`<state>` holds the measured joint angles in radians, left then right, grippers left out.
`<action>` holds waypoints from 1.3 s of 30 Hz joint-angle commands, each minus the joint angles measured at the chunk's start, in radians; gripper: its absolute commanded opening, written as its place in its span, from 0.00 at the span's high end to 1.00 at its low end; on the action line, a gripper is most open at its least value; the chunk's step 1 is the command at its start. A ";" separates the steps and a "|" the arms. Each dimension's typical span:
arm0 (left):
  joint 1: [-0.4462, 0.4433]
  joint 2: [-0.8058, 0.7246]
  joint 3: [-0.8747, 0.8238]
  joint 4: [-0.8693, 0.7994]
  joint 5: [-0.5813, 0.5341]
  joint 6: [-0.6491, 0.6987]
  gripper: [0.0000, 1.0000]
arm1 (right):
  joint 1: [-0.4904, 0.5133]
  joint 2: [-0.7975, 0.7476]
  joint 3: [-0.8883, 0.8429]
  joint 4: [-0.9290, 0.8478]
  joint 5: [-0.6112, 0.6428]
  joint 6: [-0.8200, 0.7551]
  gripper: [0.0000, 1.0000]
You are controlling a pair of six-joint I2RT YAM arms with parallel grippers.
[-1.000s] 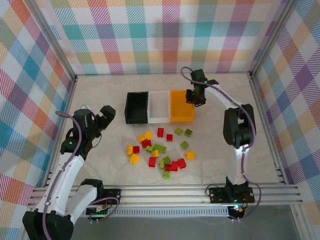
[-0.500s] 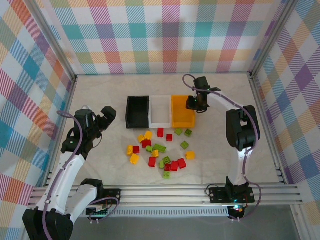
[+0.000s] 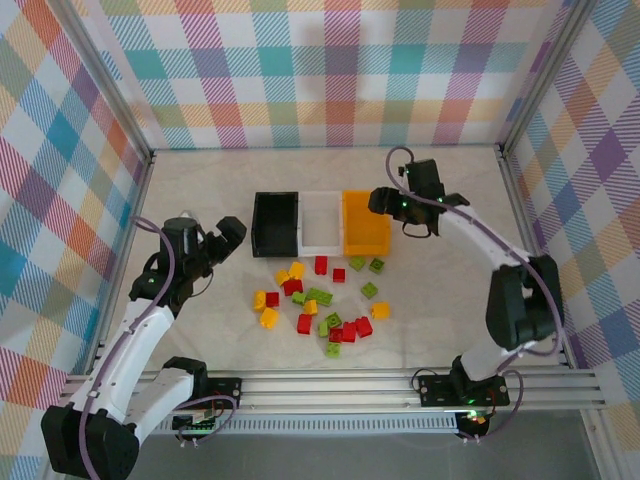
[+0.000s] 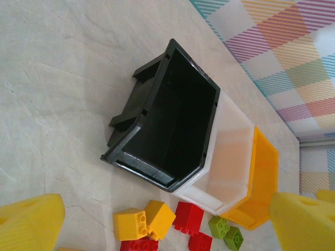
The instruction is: Sort the legos into containers by color
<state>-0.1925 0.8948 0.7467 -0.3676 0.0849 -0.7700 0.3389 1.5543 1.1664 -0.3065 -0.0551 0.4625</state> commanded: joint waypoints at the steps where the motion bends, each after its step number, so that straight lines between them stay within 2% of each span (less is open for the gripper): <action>1: -0.016 -0.012 0.021 -0.036 -0.031 -0.003 0.00 | 0.081 -0.135 -0.128 0.013 0.081 0.038 0.25; 7: -0.016 0.029 0.058 -0.117 0.002 0.007 0.00 | 0.171 -0.301 -0.316 -0.015 0.139 0.093 0.24; 12: -0.016 0.042 0.052 -0.118 0.031 0.047 0.00 | 0.235 -0.328 -0.387 -0.045 0.156 0.115 0.22; 25: -0.016 0.022 -0.006 -0.106 0.069 0.055 0.00 | 0.358 -0.105 -0.332 -0.014 0.159 0.128 0.22; 34: -0.016 0.043 -0.031 -0.104 0.067 0.058 0.00 | 0.367 0.036 -0.297 -0.032 0.213 0.130 0.24; 39: -0.016 0.053 -0.042 -0.098 0.070 0.058 0.00 | 0.371 0.085 -0.271 -0.084 0.233 0.108 0.29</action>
<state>-0.1970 0.9440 0.7185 -0.4664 0.1413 -0.7353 0.7013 1.6196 0.8635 -0.3454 0.1509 0.5869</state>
